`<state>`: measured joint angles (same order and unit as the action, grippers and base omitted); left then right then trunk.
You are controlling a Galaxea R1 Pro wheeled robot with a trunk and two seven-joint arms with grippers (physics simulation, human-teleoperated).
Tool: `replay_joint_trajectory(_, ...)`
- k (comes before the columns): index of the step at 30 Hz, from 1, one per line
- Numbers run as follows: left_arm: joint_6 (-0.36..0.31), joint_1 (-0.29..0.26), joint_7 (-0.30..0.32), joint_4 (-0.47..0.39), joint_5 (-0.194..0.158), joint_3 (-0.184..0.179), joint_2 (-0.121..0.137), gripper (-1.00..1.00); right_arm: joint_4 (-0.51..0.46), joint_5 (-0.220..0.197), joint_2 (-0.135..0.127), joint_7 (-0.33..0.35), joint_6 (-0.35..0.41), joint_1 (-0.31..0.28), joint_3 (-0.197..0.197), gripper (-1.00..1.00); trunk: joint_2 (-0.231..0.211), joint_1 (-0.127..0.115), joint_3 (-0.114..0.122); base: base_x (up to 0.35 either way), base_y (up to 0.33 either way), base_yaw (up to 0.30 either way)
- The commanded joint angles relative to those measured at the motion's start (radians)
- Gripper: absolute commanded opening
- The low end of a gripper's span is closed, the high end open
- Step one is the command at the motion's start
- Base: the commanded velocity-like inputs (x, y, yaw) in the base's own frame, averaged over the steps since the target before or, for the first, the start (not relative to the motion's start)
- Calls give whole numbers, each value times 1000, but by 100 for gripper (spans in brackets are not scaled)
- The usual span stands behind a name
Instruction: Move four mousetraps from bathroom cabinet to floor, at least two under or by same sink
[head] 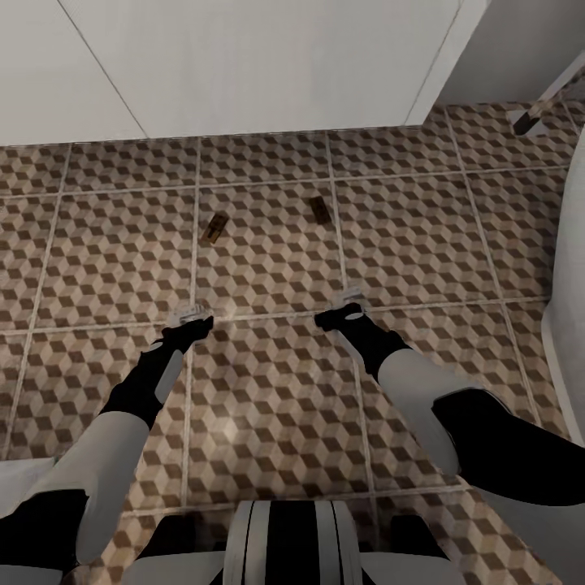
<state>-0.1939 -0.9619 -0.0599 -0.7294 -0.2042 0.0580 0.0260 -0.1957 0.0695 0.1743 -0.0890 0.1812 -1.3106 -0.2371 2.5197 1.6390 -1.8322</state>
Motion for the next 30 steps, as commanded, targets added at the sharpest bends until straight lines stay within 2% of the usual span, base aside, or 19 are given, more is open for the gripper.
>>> replay_joint_trajectory(1,-6,0,-5,-2,-11,-1,0,100,-2,7,0,-3,8,0,-3,100,0,-1,0,-333,0,0)
replay_joint_trajectory(16,-6,0,-5,-2,-11,-2,0,100,-2,7,0,-3,8,-1,-2,100,0,-1,0,-309,0,0)
replay_joint_trajectory(30,-6,0,-3,-27,-12,-4,1,100,-1,7,0,-3,8,0,-2,100,0,-1,0,-45,0,0)
